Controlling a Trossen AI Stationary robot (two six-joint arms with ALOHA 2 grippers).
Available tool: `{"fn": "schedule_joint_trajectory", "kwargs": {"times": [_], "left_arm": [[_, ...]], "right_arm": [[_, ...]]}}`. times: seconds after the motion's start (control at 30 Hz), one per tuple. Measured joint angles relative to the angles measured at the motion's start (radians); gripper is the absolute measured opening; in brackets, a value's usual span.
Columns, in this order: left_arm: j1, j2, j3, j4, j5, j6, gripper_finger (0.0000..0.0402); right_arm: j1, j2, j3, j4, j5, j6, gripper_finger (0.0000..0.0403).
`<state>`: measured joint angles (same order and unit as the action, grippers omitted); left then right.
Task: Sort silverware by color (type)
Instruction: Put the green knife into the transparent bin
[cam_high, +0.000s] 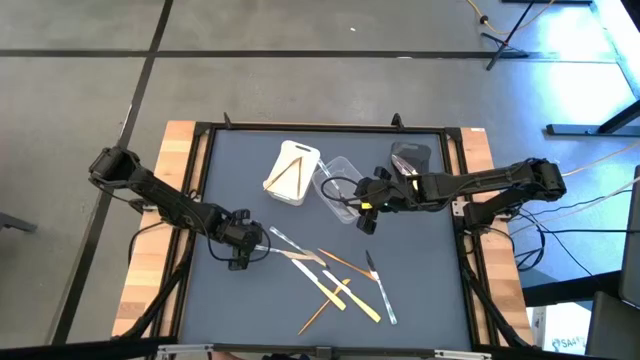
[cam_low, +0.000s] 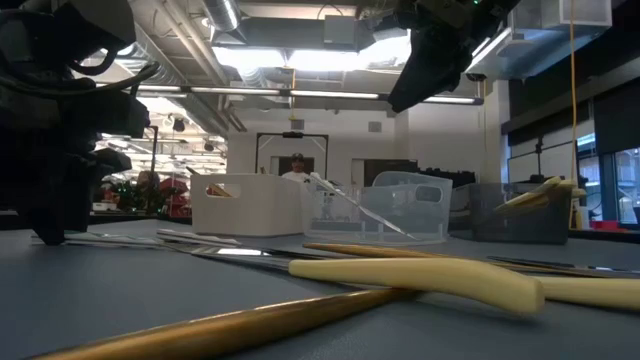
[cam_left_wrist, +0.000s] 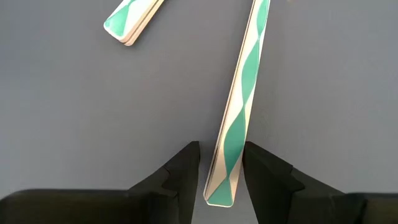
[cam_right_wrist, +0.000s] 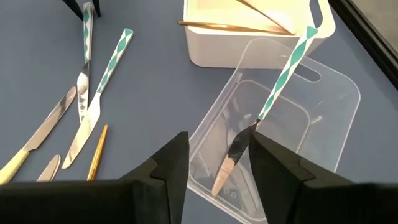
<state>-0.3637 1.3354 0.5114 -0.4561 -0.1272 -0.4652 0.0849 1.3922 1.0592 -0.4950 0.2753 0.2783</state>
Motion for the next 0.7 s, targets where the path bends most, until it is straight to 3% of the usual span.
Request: {"fn": "schedule_joint_trajectory", "kwargs": {"times": [0.47, 0.7], "left_arm": [[0.001, 0.0, -0.001, -0.003, -0.013, 0.004, 0.0055], [0.001, -0.002, 0.0, -0.006, -0.012, 0.004, 0.0049]], "right_arm": [[0.0, 0.0, 0.0, 0.0, 0.0, 0.0, 0.0154], [0.0, -0.001, 0.0, -0.001, 0.0, 0.0, 0.0154]]}}
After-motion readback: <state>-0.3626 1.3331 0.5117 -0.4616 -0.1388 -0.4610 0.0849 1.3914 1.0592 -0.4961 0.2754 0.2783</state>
